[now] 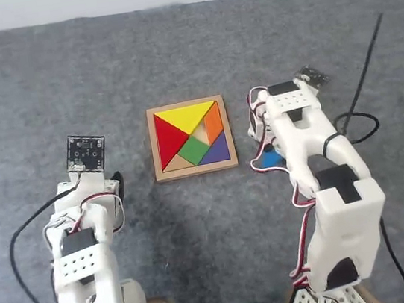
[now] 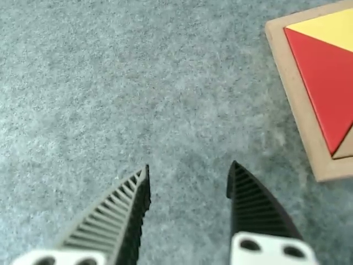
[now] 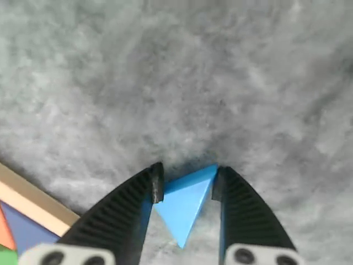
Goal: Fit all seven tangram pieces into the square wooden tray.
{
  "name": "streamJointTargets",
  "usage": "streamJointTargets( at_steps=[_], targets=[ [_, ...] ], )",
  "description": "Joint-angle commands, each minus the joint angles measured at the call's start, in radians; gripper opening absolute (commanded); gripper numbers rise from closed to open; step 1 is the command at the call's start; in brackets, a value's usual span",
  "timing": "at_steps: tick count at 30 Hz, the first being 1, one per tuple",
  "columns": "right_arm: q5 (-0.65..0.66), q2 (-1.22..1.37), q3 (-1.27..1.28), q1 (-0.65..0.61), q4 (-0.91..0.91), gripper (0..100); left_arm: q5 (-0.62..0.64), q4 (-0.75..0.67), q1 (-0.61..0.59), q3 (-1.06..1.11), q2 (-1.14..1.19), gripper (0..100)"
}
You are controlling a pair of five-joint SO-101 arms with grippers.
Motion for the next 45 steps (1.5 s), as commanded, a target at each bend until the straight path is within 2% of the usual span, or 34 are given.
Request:
streamJointTargets(
  at_steps=[1,7,16,23,27,33,38,42,45],
  targets=[
    [0.173,0.025,-0.087,-0.022,0.101,13.3,-0.011,-0.018,0.003,-0.012,-0.029,21],
    [0.311,0.036,-0.252,-0.042,0.154,13.3,-0.011,-0.018,0.003,-0.012,-0.031,21],
    [0.585,0.272,-0.522,-0.082,0.162,13.0,-0.011,-0.018,0.003,-0.012,-0.031,21],
    [0.767,0.312,-0.747,-0.127,0.456,13.0,-0.011,-0.018,0.003,-0.012,-0.031,21],
    [0.878,0.312,-0.848,-0.110,0.582,13.3,-0.011,-0.018,0.003,-0.012,-0.031,21],
    [1.046,0.248,-0.982,-0.048,0.622,13.3,-0.011,-0.018,0.003,-0.012,-0.031,21],
    [1.071,0.065,-0.890,-0.047,0.625,13.4,-0.011,-0.018,0.003,-0.012,-0.031,21],
    [1.065,-0.093,-0.640,-0.104,0.622,13.4,-0.011,-0.018,0.003,-0.012,-0.031,21],
    [0.993,-0.183,-0.453,-0.150,0.605,13.4,-0.011,-0.018,0.003,-0.012,-0.031,21]
  ],
)
